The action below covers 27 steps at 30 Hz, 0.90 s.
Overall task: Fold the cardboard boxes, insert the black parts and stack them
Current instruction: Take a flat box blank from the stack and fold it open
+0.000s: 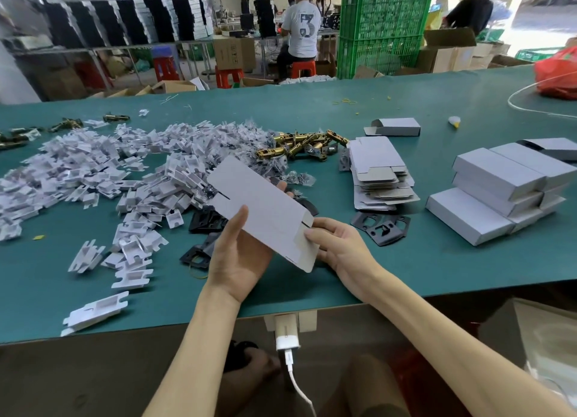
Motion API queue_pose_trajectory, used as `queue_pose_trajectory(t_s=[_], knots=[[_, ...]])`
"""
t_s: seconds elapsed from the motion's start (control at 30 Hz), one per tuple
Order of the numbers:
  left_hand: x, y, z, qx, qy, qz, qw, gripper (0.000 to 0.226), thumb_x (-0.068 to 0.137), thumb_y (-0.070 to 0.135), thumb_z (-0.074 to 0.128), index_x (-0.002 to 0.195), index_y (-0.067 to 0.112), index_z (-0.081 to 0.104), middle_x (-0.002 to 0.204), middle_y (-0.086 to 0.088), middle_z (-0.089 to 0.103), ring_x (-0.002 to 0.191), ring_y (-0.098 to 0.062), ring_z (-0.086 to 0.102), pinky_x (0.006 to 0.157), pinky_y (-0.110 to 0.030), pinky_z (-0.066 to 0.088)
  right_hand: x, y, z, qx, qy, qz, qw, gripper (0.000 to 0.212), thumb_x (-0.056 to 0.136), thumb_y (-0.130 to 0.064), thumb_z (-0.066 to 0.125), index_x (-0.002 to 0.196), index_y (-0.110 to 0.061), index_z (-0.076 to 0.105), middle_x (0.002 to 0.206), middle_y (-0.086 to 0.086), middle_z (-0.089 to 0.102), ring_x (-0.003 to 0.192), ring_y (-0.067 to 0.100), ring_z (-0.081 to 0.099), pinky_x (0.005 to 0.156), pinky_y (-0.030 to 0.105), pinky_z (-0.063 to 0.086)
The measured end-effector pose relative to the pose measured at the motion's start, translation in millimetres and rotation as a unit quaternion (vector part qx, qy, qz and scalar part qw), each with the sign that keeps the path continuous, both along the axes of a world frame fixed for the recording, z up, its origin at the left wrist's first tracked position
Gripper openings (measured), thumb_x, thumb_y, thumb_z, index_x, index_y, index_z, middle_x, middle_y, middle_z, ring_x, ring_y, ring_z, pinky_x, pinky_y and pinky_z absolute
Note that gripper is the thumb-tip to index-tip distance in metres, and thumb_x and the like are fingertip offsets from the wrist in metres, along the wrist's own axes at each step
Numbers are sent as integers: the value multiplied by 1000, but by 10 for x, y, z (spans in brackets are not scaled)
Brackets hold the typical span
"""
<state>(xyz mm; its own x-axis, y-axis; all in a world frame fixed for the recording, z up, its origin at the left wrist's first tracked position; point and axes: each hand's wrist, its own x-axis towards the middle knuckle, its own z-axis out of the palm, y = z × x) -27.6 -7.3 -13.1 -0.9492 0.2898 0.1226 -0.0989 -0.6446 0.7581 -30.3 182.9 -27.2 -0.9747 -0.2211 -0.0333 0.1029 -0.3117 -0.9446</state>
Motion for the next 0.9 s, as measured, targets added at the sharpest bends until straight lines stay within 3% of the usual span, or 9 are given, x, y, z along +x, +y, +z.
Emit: queue_pose_trajectory(t_s=[0.1, 0.2, 0.5, 0.63, 0.77, 0.9], knots=[[12, 24, 15, -39, 30, -15, 999, 97, 88, 35, 80, 163, 8, 24, 166, -14, 34, 155, -34, 29, 127, -55, 19, 2, 18, 13, -14, -10, 6, 1000, 33, 96, -1, 60, 127, 8, 59, 111, 14, 73, 90, 16, 69, 73, 23, 56], [8, 43, 19, -67, 59, -32, 995, 94, 88, 32, 81, 160, 4, 26, 159, -16, 35, 153, -36, 27, 128, -57, 14, 12, 28, 17, -17, -11, 17, 1000, 35, 94, -1, 62, 127, 10, 57, 104, 8, 72, 87, 14, 68, 74, 22, 54], [49, 43, 52, -100, 93, -74, 988, 95, 85, 50, 81, 157, 14, 30, 151, -12, 42, 151, -37, 29, 127, -62, 14, 35, 43, 39, -42, -12, 36, 998, 34, 91, -4, 66, 124, 3, 61, 105, 11, 73, 87, 15, 70, 73, 23, 55], [50, 45, 59, -79, 70, -70, 992, 99, 82, 55, 80, 157, 12, 32, 154, -14, 36, 156, -41, 20, 127, -63, 11, 49, 26, 56, -51, -3, 33, 998, 41, 84, -13, 72, 121, 3, 61, 103, 11, 74, 87, 15, 72, 74, 23, 56], [34, 48, 2, -92, 60, -43, 993, 115, 76, 63, 80, 161, 6, 27, 156, -14, 42, 154, -36, 30, 126, -57, 23, 62, 4, 47, -37, 7, 30, 999, 40, 78, -21, 76, 110, -2, 65, 98, 10, 76, 81, 17, 73, 68, 24, 57], [28, 77, 0, -94, 8, 17, 995, 129, 47, 72, 90, 148, 4, 48, 144, -14, 60, 139, -31, 54, 111, -45, 50, 64, -4, 30, -13, 21, 20, 999, 46, 78, -23, 76, 116, 0, 64, 91, 8, 76, 75, 15, 71, 67, 23, 56]])
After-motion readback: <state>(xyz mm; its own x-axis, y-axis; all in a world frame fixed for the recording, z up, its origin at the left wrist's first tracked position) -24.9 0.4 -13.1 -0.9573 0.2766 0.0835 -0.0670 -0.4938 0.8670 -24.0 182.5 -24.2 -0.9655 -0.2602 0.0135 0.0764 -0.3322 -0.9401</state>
